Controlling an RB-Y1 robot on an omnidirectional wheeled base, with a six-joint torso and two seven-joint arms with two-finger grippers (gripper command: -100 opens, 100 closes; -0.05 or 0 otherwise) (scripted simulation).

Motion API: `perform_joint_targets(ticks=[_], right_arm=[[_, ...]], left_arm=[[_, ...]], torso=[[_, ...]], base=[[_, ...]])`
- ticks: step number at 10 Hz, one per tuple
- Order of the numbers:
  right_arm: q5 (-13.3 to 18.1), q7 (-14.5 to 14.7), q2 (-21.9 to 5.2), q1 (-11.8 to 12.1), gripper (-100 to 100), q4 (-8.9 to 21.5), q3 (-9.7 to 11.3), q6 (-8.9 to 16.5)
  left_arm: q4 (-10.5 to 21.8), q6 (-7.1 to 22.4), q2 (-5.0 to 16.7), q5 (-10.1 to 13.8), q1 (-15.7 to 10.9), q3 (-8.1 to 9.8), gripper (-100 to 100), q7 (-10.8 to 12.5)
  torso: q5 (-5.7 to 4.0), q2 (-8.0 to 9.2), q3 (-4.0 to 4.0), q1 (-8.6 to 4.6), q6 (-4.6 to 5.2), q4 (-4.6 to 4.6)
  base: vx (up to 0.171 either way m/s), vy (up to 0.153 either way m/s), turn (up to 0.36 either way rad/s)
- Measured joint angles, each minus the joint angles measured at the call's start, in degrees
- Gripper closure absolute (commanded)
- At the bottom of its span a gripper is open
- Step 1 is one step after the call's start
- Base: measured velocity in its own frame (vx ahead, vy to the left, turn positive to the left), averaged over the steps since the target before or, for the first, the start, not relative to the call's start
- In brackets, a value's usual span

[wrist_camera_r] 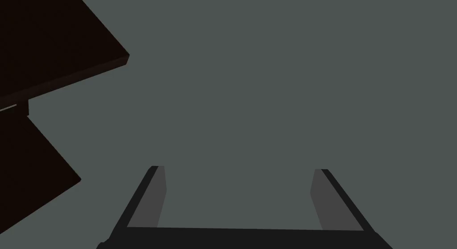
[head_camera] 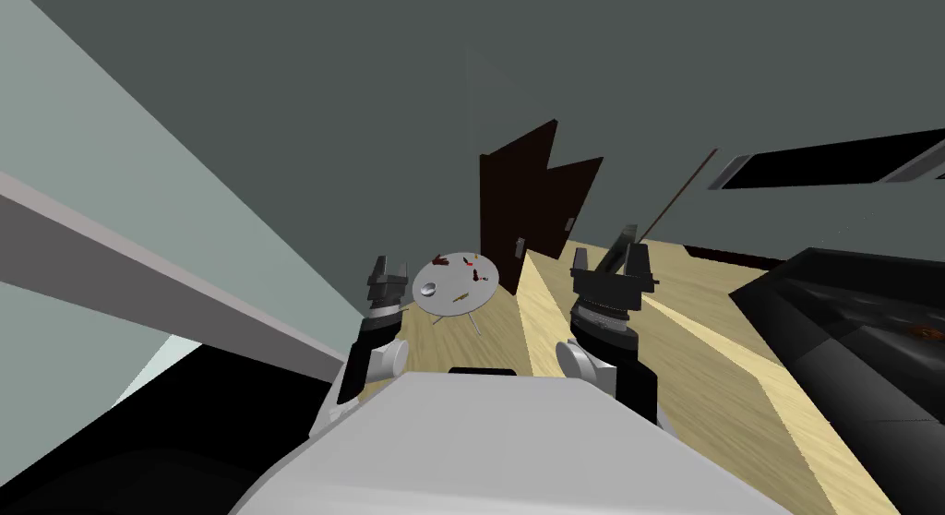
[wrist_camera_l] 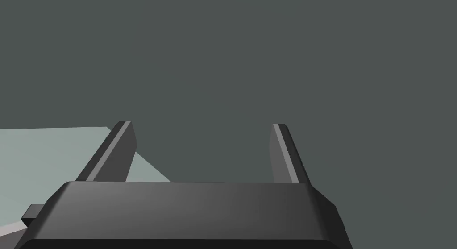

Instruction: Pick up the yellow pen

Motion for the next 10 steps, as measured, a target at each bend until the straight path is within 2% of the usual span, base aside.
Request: perform_joint_targets(ticks=[3,4,6,8,9,10], right_arm=[[0.0,0.0,0.0,0.0,0,0.0,0.0,0.0],[0.0,0.0,0.0,0.0,0,0.0,0.0,0.0],[0.0,0.0,0.0,0.0,0,0.0,0.0,0.0],[0.0,0.0,0.0,0.0,0,0.0,0.0,0.0],[0.0,0.0,0.0,0.0,0,0.0,0.0,0.0],[0.0,0.0,0.0,0.0,0,0.0,0.0,0.0]], left_arm=[[2.3,3.1,2.9,1.0,-0.5,0.57,-100,1.0],[3.2,4.8,4.3,1.9,-0.9,1.6,-100,1.9],[6.5,7.3,5.6,3.0,-1.5,2.13,-100,3.3],[7.7,10.2,6.3,4.0,-1.5,2.52,-100,4.4],[8.8,11.8,7.3,4.8,-1.8,3.27,-100,5.2],[10.7,13.5,7.3,5.3,-2.6,3.38,-100,5.8]], torso=[[0.0,-0.01,-0.01,0.01,0.01,0.0],[0.01,0.0,0.0,0.03,0.01,0.0],[0.01,0.03,0.02,0.05,0.01,0.0],[0.01,0.05,0.03,0.05,0.0,0.01],[0.01,0.05,0.03,0.05,0.0,0.01],[0.02,0.05,0.02,0.07,0.02,0.01]], base=[[-0.001,-0.001,-0.095],[-0.01,0.005,-0.129],[-0.016,0.01,-0.116],[-0.014,0.008,-0.08],[-0.018,0.015,-0.166],[-0.016,0.015,-0.062]])
